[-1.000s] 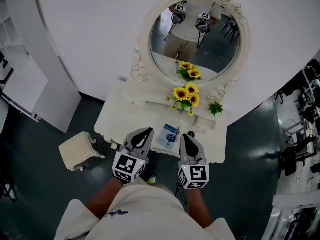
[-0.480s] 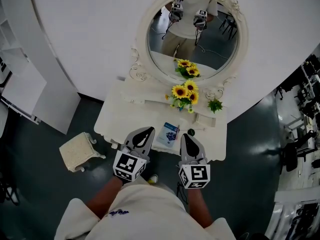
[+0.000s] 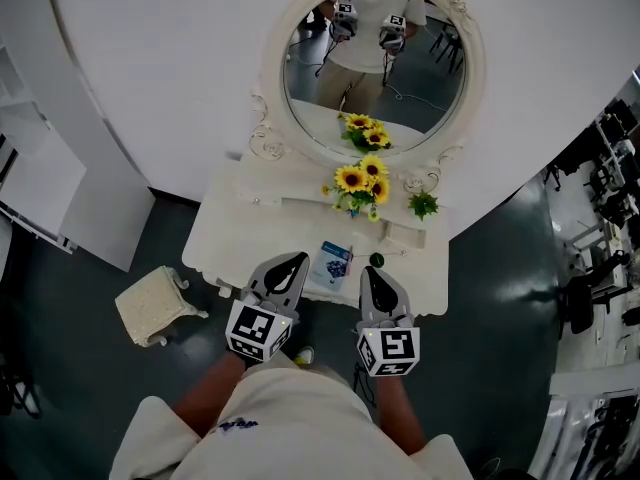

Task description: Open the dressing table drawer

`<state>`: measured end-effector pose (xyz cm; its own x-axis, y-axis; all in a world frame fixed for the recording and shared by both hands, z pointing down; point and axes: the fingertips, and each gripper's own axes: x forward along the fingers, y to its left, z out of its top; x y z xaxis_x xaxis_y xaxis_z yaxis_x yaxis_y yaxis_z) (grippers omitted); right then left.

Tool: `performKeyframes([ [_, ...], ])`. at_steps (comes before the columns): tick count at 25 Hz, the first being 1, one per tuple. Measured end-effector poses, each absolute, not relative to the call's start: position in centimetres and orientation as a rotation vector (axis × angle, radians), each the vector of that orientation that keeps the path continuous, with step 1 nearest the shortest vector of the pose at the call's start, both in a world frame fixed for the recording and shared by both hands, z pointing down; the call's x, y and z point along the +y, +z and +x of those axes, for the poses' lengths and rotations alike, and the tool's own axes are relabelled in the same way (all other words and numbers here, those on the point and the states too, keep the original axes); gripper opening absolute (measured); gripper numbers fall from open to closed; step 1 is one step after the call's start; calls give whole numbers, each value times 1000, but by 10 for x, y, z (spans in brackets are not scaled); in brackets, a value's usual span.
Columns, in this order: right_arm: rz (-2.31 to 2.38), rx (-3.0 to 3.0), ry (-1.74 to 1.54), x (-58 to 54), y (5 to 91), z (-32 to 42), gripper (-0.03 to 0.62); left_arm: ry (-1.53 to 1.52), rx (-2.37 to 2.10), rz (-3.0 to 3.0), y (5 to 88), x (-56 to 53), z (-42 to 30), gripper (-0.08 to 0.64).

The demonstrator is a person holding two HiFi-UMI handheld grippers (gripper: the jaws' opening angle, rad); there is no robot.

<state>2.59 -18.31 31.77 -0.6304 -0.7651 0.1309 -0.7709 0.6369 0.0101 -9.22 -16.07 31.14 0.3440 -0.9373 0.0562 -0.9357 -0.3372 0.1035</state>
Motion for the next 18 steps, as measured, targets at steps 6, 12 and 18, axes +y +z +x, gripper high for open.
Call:
performKeyframes([
  [6,1295,-2728,74,-185,317,29,11,-16,-1724,2481,311,-162,-88,8],
  [12,1288,-2731,73,-183,317,26,11,-13,-1733,2475,312,-160,-92,9],
  [18,1280,-2730,76,-181,321,24,11,-20,-1735,2468,315,-157,-93,8],
])
